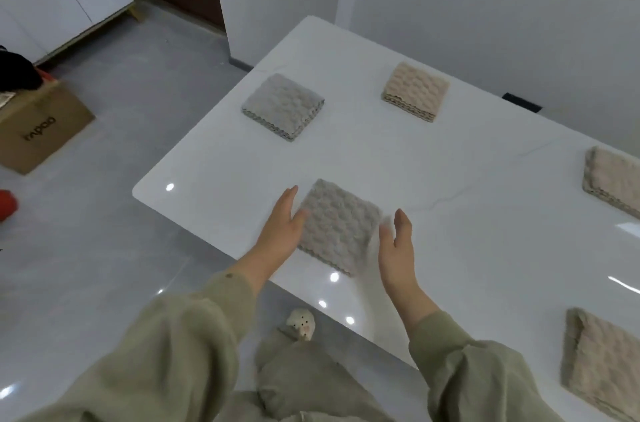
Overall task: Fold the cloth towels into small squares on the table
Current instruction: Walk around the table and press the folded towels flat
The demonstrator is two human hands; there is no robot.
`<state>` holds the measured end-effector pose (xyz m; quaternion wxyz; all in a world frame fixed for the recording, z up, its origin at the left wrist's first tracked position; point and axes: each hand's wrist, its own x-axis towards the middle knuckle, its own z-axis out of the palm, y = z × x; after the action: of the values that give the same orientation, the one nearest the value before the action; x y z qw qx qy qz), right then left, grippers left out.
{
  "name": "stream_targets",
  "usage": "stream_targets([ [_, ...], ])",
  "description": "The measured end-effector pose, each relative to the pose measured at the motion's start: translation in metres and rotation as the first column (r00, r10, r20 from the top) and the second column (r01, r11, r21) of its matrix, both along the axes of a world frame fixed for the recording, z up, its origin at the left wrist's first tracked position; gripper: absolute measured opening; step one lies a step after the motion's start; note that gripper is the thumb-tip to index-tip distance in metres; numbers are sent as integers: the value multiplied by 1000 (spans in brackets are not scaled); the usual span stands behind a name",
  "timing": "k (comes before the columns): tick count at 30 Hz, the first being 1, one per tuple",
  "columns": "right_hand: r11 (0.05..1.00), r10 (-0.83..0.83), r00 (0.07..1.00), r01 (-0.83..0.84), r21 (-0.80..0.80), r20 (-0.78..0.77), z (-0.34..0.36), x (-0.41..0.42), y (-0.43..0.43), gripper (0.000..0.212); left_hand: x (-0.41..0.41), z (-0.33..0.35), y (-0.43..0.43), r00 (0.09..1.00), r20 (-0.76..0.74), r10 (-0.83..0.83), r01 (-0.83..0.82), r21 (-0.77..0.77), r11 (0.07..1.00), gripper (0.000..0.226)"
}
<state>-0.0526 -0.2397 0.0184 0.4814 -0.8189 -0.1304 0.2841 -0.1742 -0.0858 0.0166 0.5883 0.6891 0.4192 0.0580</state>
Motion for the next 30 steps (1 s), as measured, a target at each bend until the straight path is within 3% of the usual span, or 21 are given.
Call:
stream_targets([
  [7,984,-178,982,178,-3,-61,-27,-7,16,56,22,-6,18,994,107,2,16,-171,985,46],
  [13,979,-203,977,202,-17,-62,-38,-11,35,71,36,-28,40,972,116,-206,214,-58,975,49],
  [19,948,-306,946,313,60,-103,-32,-17,44,63,50,-38,38,931,153,-331,341,-41,939,55],
  [24,937,-344,936,347,42,-69,-29,-15,35,72,52,-40,24,910,132,-394,398,-3,918,68],
  [30,922,-377,924,381,65,-60,-32,-20,42,72,52,-38,19,931,150,-333,337,-1,941,69],
])
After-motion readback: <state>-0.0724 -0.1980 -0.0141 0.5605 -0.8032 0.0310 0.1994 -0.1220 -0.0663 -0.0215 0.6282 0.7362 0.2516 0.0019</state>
